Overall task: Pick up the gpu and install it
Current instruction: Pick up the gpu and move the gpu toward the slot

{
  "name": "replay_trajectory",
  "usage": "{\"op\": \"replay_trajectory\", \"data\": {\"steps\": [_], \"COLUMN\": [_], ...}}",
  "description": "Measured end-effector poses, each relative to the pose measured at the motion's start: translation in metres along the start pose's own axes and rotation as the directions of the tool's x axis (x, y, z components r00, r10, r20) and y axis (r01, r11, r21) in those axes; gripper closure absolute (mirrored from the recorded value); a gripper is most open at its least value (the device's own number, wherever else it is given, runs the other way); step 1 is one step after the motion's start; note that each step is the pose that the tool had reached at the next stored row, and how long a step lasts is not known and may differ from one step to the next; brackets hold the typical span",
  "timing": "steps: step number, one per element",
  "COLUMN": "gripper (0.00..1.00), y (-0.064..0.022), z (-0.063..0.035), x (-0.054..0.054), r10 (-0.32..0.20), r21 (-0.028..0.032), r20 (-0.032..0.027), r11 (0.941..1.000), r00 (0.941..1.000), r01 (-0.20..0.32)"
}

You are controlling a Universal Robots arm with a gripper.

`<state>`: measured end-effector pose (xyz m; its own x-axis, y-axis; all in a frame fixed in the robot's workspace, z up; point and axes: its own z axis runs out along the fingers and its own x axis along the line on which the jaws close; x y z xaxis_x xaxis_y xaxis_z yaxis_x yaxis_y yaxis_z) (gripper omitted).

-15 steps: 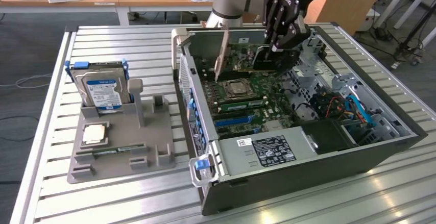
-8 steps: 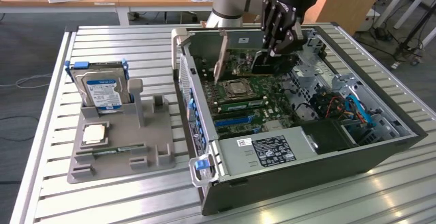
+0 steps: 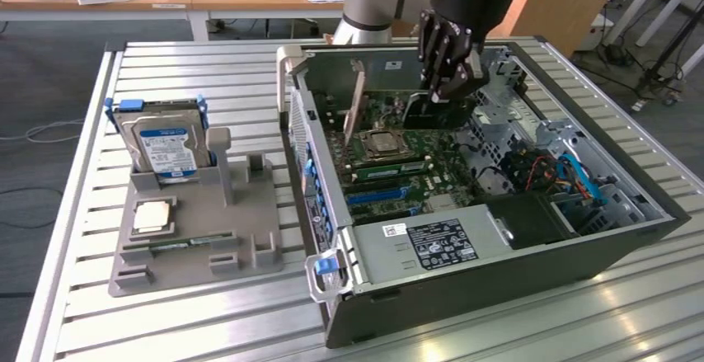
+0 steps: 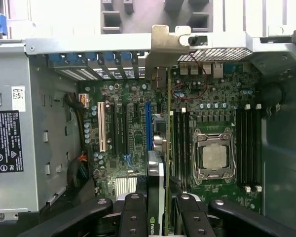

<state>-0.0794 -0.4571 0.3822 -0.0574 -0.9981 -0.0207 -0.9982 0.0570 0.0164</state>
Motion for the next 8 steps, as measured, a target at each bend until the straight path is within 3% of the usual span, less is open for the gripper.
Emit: {"op": "replay_trajectory", "data": {"steps": [8], "gripper": [0.73], "y": [-0.0002], "z": [0.0145], "x": [0.000], "r10": [0.000], "r21": [0.0004], "r20": [0.0000], "r11": [1.0000], "r00": [1.0000], "r01": [0.000]}}
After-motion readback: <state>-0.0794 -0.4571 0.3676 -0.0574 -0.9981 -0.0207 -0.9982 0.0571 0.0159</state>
